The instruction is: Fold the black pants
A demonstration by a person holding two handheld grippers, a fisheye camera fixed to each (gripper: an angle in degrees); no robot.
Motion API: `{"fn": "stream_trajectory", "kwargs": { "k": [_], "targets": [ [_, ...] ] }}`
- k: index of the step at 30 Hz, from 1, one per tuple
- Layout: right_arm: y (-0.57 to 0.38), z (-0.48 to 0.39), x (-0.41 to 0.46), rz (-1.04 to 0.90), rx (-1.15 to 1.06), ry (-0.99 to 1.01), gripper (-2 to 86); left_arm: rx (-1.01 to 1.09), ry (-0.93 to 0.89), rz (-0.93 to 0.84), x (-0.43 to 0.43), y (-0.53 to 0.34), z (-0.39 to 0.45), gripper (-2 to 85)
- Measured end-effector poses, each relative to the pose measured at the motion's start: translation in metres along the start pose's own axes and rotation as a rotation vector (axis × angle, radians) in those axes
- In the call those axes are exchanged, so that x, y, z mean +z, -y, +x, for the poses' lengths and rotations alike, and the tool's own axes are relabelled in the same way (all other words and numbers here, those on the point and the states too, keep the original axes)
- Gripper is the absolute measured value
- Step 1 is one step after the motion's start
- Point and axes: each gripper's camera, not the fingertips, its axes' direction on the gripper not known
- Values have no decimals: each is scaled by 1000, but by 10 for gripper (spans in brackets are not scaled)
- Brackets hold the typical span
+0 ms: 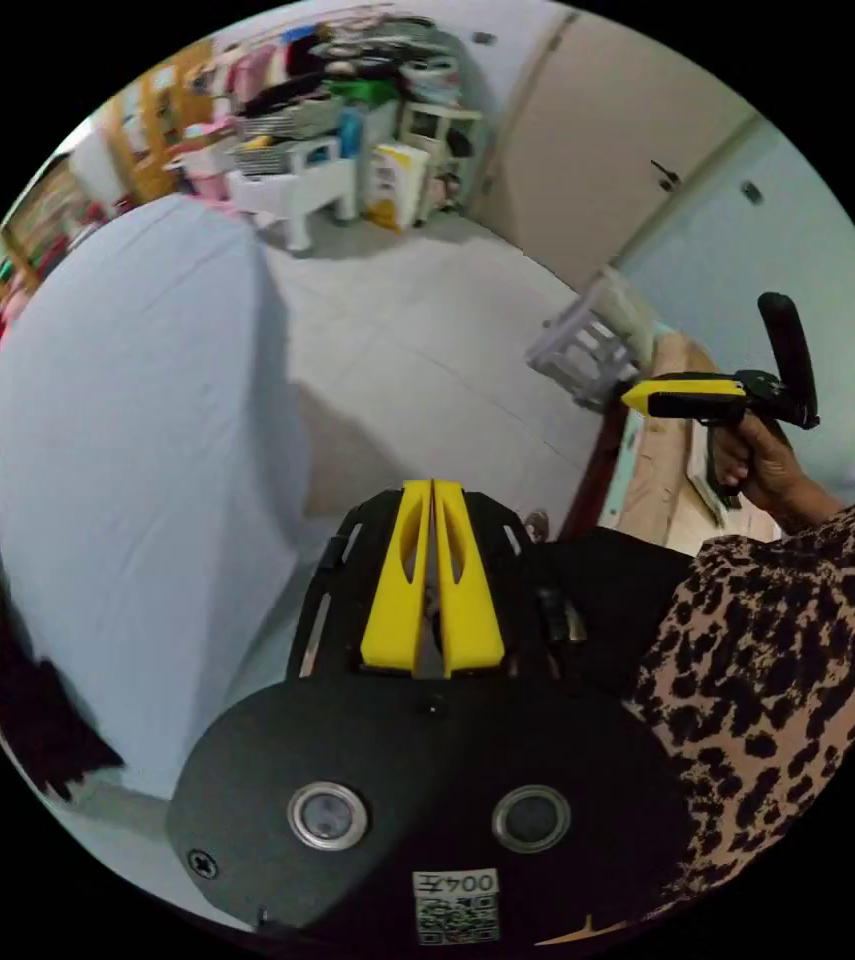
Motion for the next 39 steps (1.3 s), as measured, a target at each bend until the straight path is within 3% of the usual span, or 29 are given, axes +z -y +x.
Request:
{"fn": "stream_trajectory", "kwargs": {
  "k": [6, 9, 13, 17, 23, 27, 29, 32, 35, 39],
  "targets": [
    [195, -149, 34, -116, -324, -29, 21, -296, 52, 140, -94, -124, -166, 28],
    [283, -192, 48, -167, -401, -66, 75, -449, 55, 208, -129, -169, -237, 50],
    [391, -223, 68, -226, -466, -23, 82, -636, 92, 282, -175, -214, -317, 98],
    [521, -254, 99, -312, -554, -9, 106, -878, 220, 353, -235, -259, -405, 184],
    [667, -296, 142, -458, -631, -94, 150, -1088, 423, 307, -296, -280, -530, 247],
    [735, -319, 153, -506, -643, -149, 120, -1216, 413, 254, -312, -300, -617, 242],
    [762, -328, 154, -507, -647, -181, 97, -1217, 401, 203, -315, -308, -649, 207],
    [806, -335, 155, -488, -611, -256, 43, -1137, 335, 153, -335, -316, -688, 73],
    [849, -336, 152, -501, -503, -203, 26, -1030, 373, 302, -408, -312, -688, 52],
    [901, -344, 149, -531, -483, -212, 9, -626, 180, 630, -550, -282, -638, 50]
  ]
}}
